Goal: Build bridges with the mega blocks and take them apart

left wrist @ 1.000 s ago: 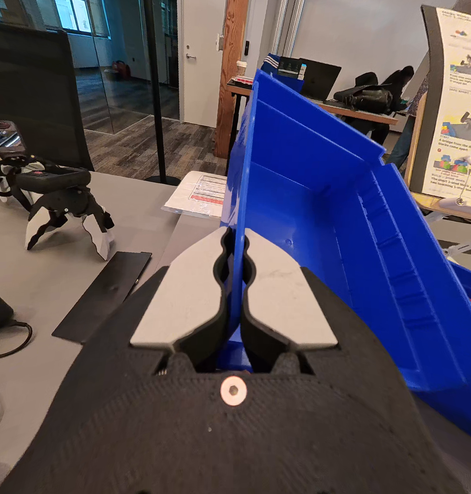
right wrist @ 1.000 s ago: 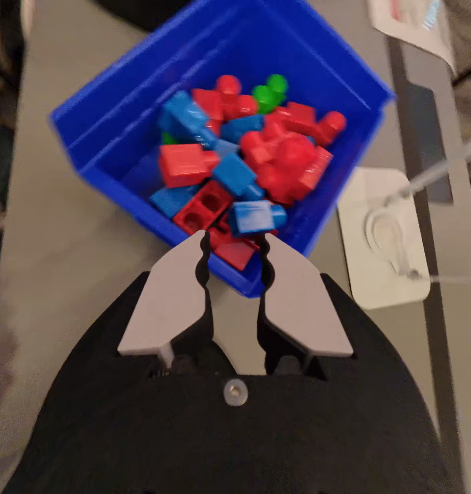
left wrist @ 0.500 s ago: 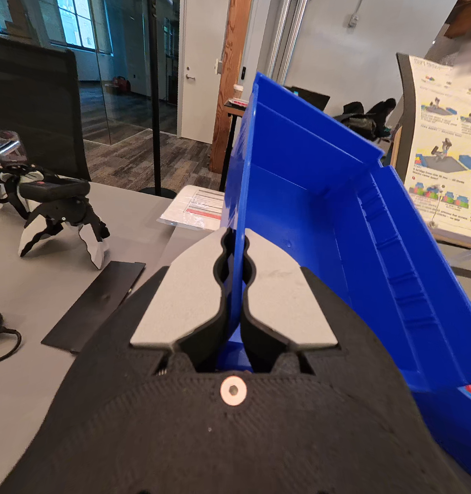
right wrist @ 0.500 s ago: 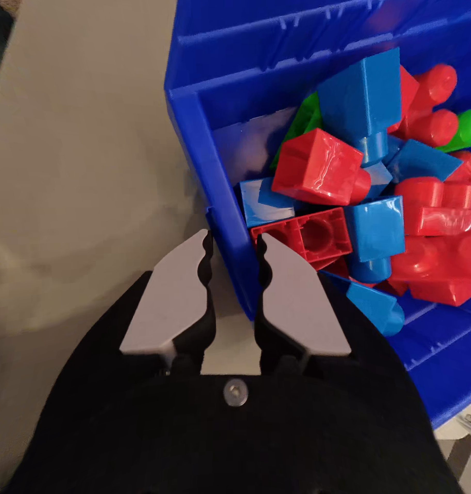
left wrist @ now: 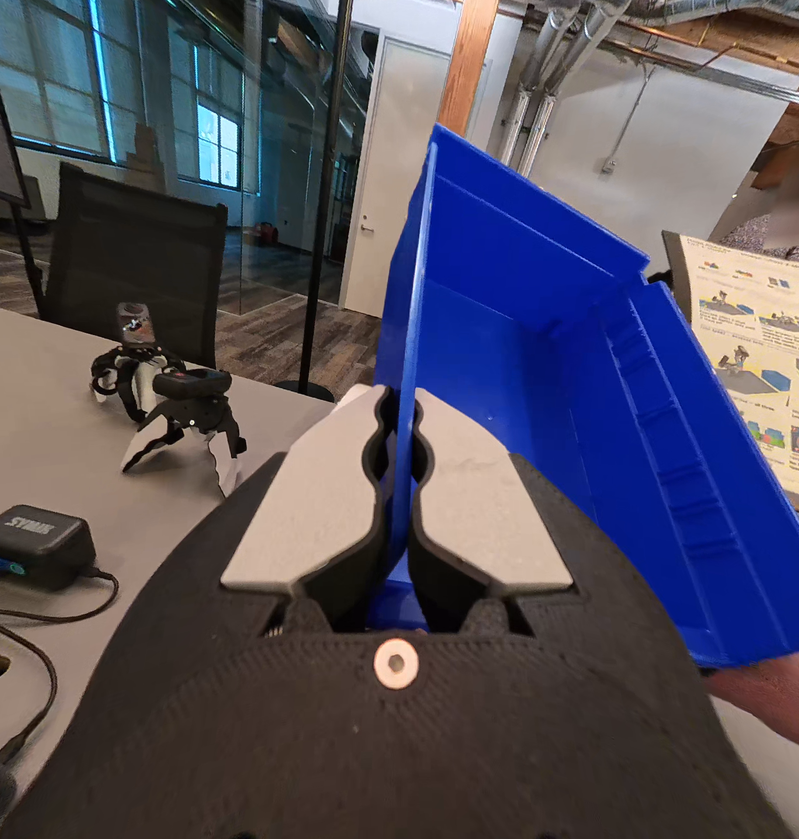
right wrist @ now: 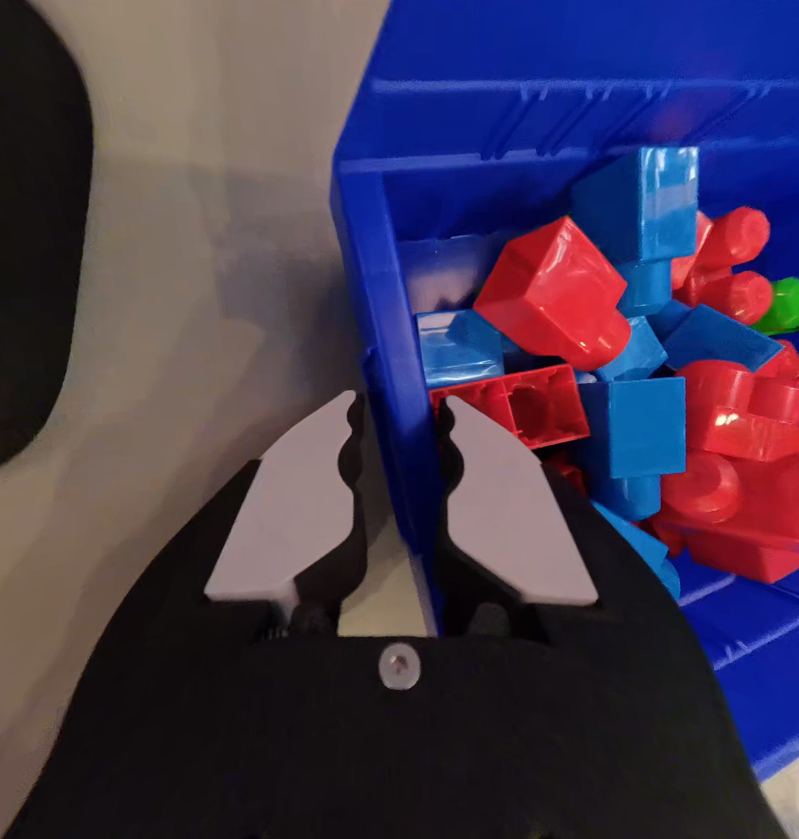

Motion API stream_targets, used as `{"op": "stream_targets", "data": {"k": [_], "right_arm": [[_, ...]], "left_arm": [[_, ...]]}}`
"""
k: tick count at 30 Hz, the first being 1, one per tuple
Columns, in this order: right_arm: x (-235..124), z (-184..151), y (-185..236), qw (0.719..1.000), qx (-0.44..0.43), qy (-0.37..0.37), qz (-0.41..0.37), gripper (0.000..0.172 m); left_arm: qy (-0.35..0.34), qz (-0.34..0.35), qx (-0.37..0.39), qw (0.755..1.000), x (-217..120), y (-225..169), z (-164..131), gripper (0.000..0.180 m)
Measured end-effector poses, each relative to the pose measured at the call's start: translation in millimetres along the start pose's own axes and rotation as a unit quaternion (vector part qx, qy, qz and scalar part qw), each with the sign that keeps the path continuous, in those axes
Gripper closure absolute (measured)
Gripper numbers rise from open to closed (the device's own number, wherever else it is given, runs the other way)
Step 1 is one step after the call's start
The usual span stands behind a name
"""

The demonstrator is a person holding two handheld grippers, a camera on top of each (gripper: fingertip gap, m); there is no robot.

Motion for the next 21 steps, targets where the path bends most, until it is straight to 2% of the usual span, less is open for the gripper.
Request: {"op": "stream_targets", "data": {"k": [2, 4, 7, 10, 12, 15, 19, 21], "right_arm": [[-3.9, 11.5, -4.9, 1.0, 0.012, -0.014, -0.014, 0.114], [-30.2, 13.5, 0.6, 0.999, 0.027, -0.047, -0.007, 0.117], [-101.7, 1.3, 11.9, 0.982, 0.087, -0.166, 0.026, 0.121], [-194.9, -30.6, 19.4, 0.941, 0.146, -0.304, 0.037, 0.12], [-251.9, -62.4, 24.9, 0.911, 0.179, -0.371, 0.014, 0.103], [-319.9, -118.8, 40.7, 0.865, 0.23, -0.446, -0.017, 0.093], [-362.5, -186.9, 72.8, 0.827, 0.299, -0.473, -0.051, 0.079], [-368.4, -217.9, 90.0, 0.823, 0.324, -0.461, -0.073, 0.076]], "left_arm": [[-0.01, -0.007, 0.001, 1.0, -4.8, -4.8, 7.0, 0.177], [-0.017, -0.021, 0.004, 1.0, -10.2, -13.8, 14.2, 0.177], [-0.023, -0.054, 0.008, 0.998, -17.0, -38.9, 22.0, 0.177], [-0.016, -0.104, 0.017, 0.994, -19.0, -85.5, 17.0, 0.177], [-0.006, -0.139, 0.02, 0.99, -19.0, -124.6, 2.5, 0.177], [0.011, -0.192, 0.026, 0.981, -15.7, -191.5, -31.2, 0.177], [0.047, -0.267, 0.047, 0.961, -11.7, -295.1, -89.1, 0.177], [0.074, -0.307, 0.049, 0.948, -10.7, -349.6, -122.9, 0.176]]}}
Point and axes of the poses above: each gripper's, where its closed fingertips meet, x out along the fingers, z out of its top, y = z × x across the jaws, the point moved 6 cm from there along -x, back along the fingers, and after that the axes turned 11 degrees about -x, right-handed, at the moved point
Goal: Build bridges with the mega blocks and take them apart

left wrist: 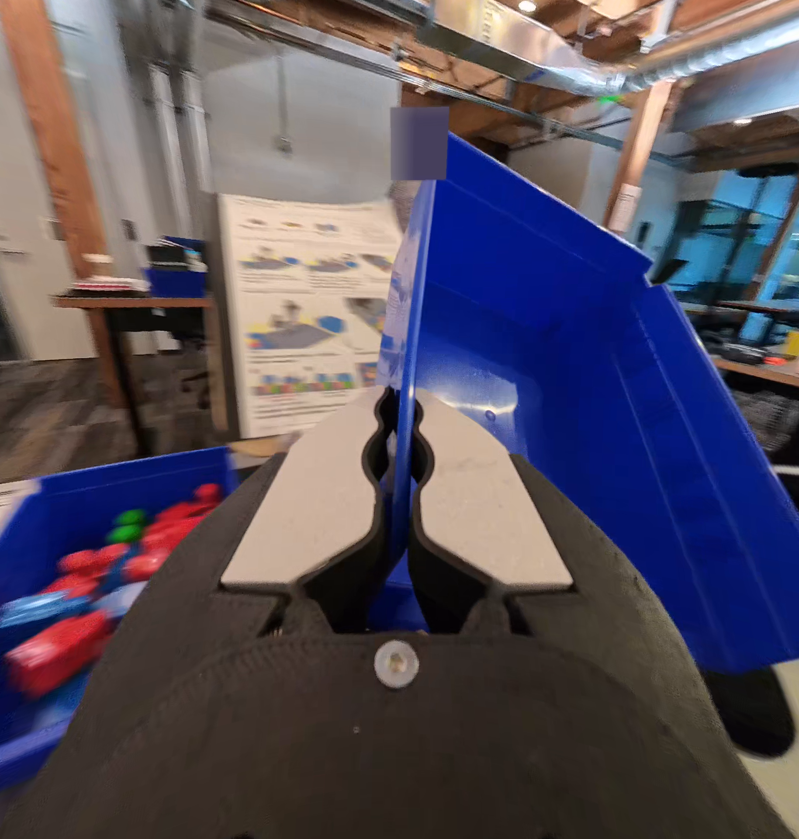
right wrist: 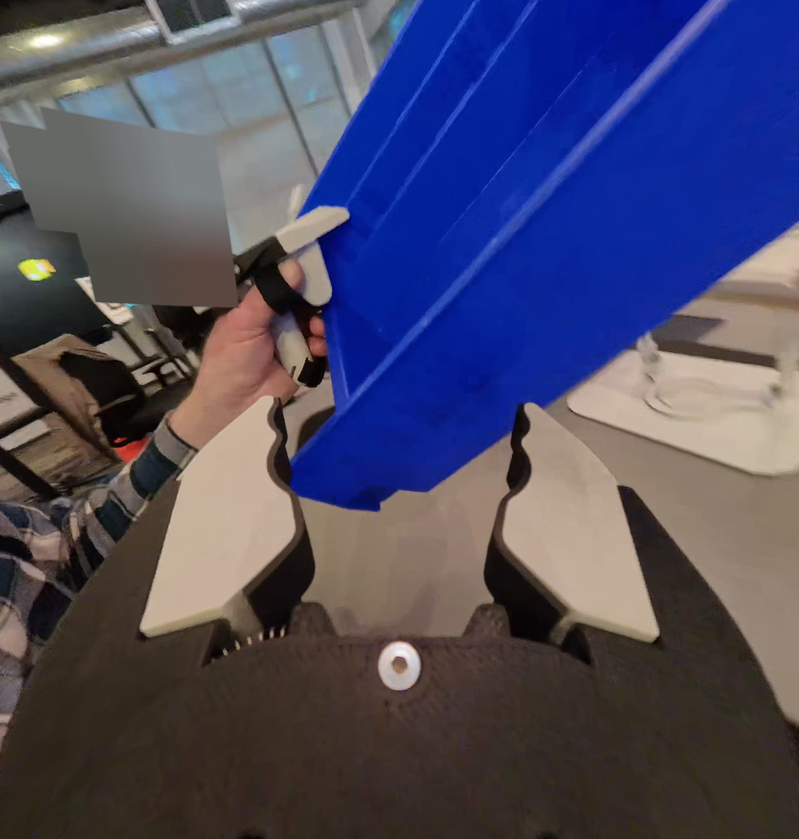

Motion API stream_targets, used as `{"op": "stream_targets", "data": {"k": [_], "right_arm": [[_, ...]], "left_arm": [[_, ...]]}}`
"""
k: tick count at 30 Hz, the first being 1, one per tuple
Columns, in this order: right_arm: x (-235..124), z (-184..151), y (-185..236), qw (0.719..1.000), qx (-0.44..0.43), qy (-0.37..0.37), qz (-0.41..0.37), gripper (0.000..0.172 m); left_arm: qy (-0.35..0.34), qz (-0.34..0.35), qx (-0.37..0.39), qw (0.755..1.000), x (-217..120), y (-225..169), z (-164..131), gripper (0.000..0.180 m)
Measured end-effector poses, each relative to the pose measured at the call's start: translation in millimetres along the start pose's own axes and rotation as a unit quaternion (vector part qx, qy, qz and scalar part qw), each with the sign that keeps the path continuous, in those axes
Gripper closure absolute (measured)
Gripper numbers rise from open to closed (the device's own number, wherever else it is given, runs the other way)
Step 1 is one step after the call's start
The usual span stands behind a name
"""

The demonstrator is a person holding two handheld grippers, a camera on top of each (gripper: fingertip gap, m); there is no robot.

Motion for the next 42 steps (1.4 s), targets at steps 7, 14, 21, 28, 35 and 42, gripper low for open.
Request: {"op": "stream_targets", "data": {"k": [7, 14, 21, 28, 35, 42], "right_arm": [[-121.7, -30.5, -59.0, 0.986, 0.024, -0.001, -0.165, 0.075], [-179.5, -59.0, -156.8, 0.966, 0.077, 0.058, -0.241, 0.077], [-164.2, -93.7, -249.9, 0.953, 0.127, 0.177, -0.209, 0.08], [-153.2, -105.9, -327.2, 0.951, 0.161, 0.231, -0.126, 0.091], [-145.1, -100.7, -381.9, 0.945, 0.168, 0.259, -0.103, 0.098], [-176.1, -70.8, -390.8, 0.945, 0.095, 0.249, -0.191, 0.078]], "left_arm": [[0.05, -0.098, -0.023, 0.994, 105.7, -123.9, -87.4, 0.176], [0.117, -0.115, -0.111, 0.98, 193.1, -165.4, -180.1, 0.172], [0.176, -0.055, -0.212, 0.96, 239.2, -140.3, -247.1, 0.162], [0.183, -0.026, -0.292, 0.939, 254.6, -128.4, -278.9, 0.149], [0.181, -0.021, -0.352, 0.918, 282.9, -122.5, -293.4, 0.144], [0.176, -0.142, -0.425, 0.877, 275.5, -110.7, -276.1, 0.157]]}}
Point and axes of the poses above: each gripper's, where its closed fingertips meet, x out along the fingers, z out of its top, y = z × x across the jaws, the point moved 6 cm from there along -x, back along the fingers, and after that the axes turned 11 degrees about -x, right-handed, at the moved point
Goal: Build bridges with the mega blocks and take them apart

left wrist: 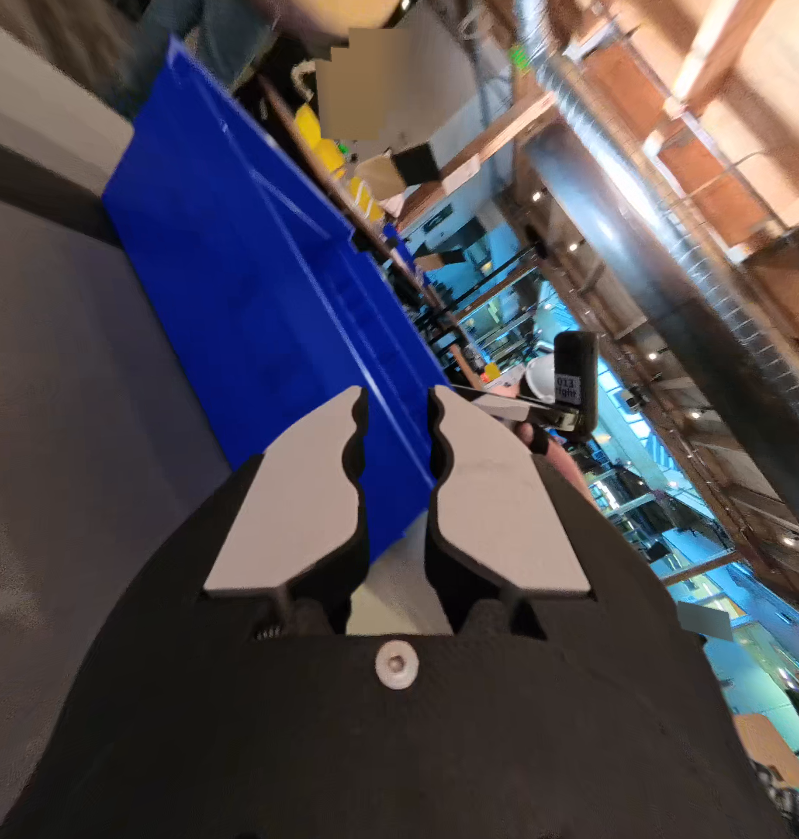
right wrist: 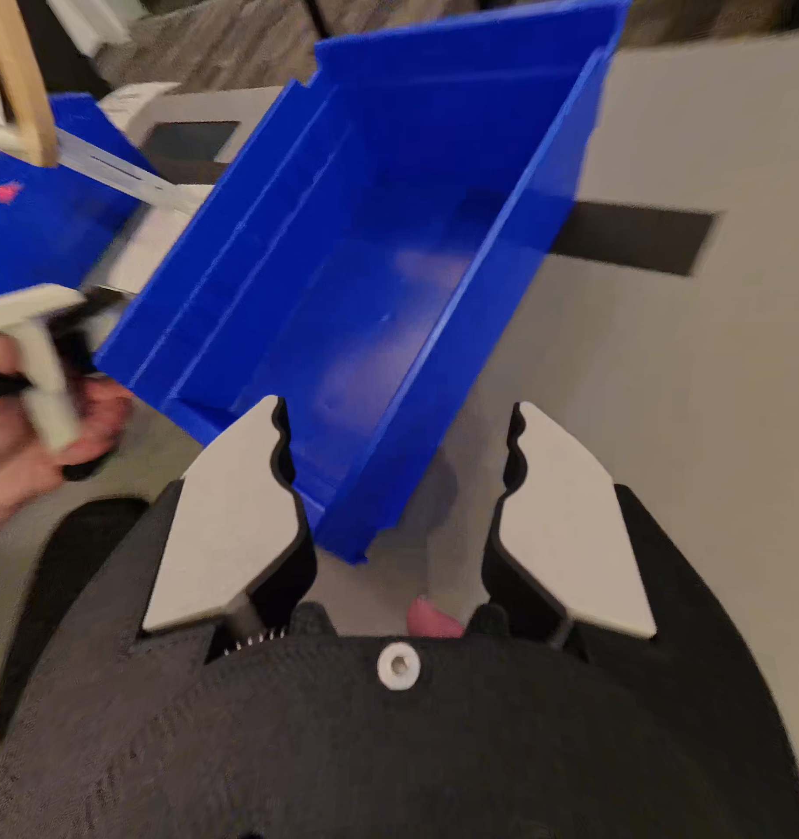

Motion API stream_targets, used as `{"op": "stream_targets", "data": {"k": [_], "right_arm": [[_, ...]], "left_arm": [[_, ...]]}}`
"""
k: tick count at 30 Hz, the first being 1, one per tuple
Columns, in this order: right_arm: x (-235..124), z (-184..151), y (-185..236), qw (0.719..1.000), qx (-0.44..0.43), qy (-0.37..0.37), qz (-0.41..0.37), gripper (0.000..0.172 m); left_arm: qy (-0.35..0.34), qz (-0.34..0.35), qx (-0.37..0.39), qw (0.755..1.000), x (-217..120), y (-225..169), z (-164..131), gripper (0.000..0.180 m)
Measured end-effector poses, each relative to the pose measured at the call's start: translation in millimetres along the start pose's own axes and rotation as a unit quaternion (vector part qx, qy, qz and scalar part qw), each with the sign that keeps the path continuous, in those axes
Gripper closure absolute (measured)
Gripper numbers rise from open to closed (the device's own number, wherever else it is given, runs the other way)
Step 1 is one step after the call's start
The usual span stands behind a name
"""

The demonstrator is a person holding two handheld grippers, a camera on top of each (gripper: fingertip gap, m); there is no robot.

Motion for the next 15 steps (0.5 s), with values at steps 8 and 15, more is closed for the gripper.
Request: {"op": "stream_targets", "data": {"k": [8, 15], "right_arm": [[-41.1, 10.2, 144.1, 0.99, -0.139, -0.002, 0.025, 0.067], [55.8, -9.3, 284.0, 0.962, -0.268, 0.041, 0.023, 0.046]], "left_arm": [[0.06, 0.1, 0.267, 0.956, -104.5, -38.1, -6.9, 0.131], [0.036, 0.32, 0.41, 0.853, -211.9, -11.4, 18.1, 0.09]]}}
Point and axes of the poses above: each gripper's, where its closed fingertips meet, x out along the fingers, z out of its top, y = z × x across the jaws, the point moved 6 cm from there along -x, back along the fingers, and after that the axes turned 11 degrees about -x, right-handed, at the moved point
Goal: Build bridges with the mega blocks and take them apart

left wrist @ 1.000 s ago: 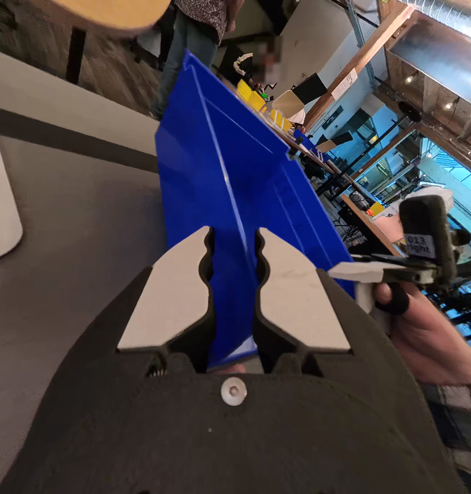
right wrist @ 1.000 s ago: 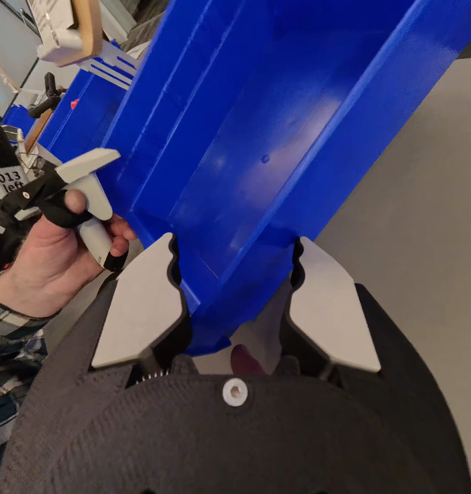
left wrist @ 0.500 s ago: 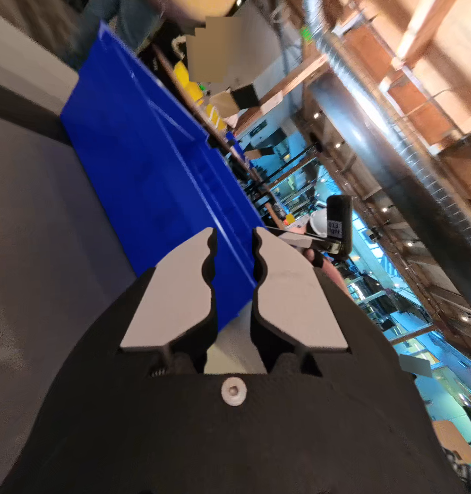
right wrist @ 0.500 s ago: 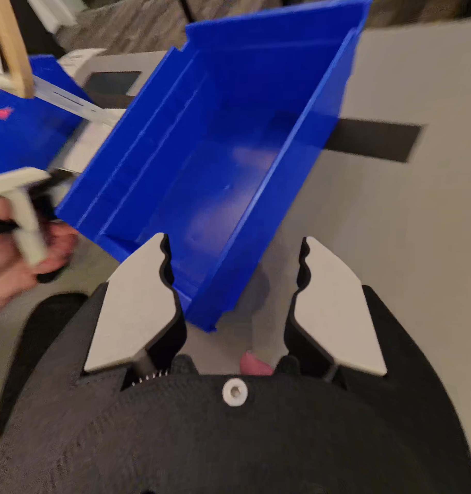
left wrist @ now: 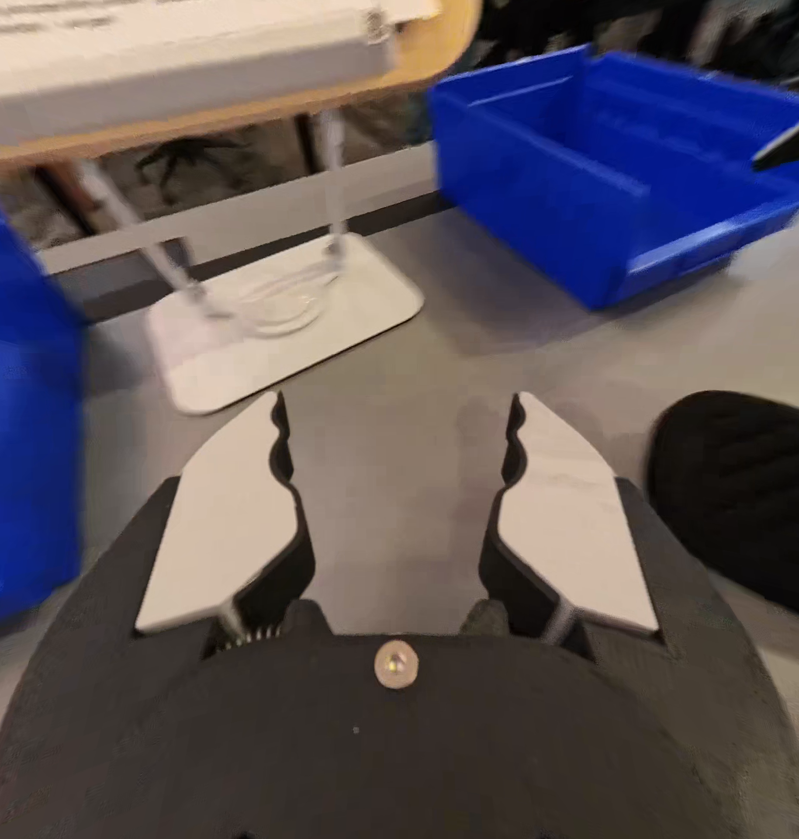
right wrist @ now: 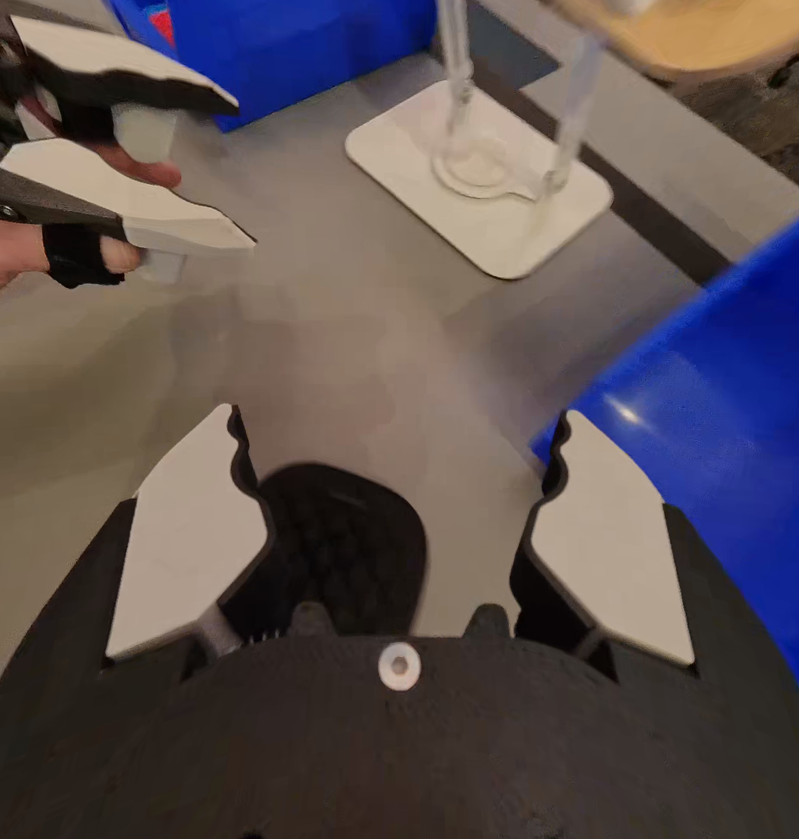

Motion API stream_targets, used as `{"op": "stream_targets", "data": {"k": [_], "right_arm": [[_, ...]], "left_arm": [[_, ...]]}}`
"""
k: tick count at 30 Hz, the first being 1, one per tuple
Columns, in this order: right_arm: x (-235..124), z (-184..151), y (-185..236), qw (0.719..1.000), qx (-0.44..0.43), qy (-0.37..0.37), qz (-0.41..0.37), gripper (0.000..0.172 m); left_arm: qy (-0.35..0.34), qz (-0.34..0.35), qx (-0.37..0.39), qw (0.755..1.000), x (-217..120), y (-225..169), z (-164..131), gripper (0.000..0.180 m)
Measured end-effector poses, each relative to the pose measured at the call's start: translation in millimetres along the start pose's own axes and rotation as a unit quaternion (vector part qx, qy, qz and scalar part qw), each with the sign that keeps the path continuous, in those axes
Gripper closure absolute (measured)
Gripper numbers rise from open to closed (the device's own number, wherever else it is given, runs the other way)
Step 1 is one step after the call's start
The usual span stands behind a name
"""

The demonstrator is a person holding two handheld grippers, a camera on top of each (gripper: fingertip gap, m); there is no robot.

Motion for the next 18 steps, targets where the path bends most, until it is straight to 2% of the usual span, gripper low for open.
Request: {"op": "stream_targets", "data": {"k": [3, 4, 7, 10, 13, 14, 15, 18], "right_arm": [[57.2, 21.5, 31.2, 0.999, 0.022, 0.008, 0.043, 0.045], [74.6, 27.1, 38.0, 0.999, 0.015, 0.019, 0.046, 0.043], [121.2, 41.1, 60.1, 0.995, 0.028, 0.043, 0.09, 0.041], [159.6, 41.6, 64.6, 0.994, 0.001, 0.086, 0.062, 0.039], [192.9, 26.7, 70.8, 0.987, -0.009, 0.142, 0.07, 0.023], [196.7, 29.3, 72.7, 0.989, -0.012, 0.128, 0.07, 0.027], [198.5, 30.2, 74.9, 0.989, -0.015, 0.126, 0.07, 0.024], [198.1, 28.8, 75.2, 0.991, -0.019, 0.109, 0.069, 0.024]], "left_arm": [[0.043, 0.063, -0.043, 0.996, -6.6, 38.6, -14.0, 0.056], [0.04, 0.088, -0.051, 0.994, -9.0, 50.7, -16.5, 0.052], [0.059, 0.147, -0.045, 0.986, -13.5, 80.0, -30.5, 0.051], [0.072, 0.159, -0.04, 0.984, -18.9, 93.1, -39.1, 0.052], [0.124, 0.177, -0.045, 0.975, -11.6, 110.6, -60.8, 0.058], [0.165, 0.158, -0.058, 0.972, -8.1, 111.9, -67.4, 0.064], [0.193, 0.143, -0.073, 0.968, -5.6, 112.4, -72.5, 0.051], [0.208, 0.113, -0.066, 0.969, -4.3, 108.1, -75.3, 0.061]]}}
Point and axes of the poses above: each gripper's, where its closed fingertips meet, x out along the fingers, z out of its top, y = z × x across the jaws, the point moved 6 cm from there along -x, back along the fingers, and after that the axes turned 11 degrees about -x, right-handed, at the moved point
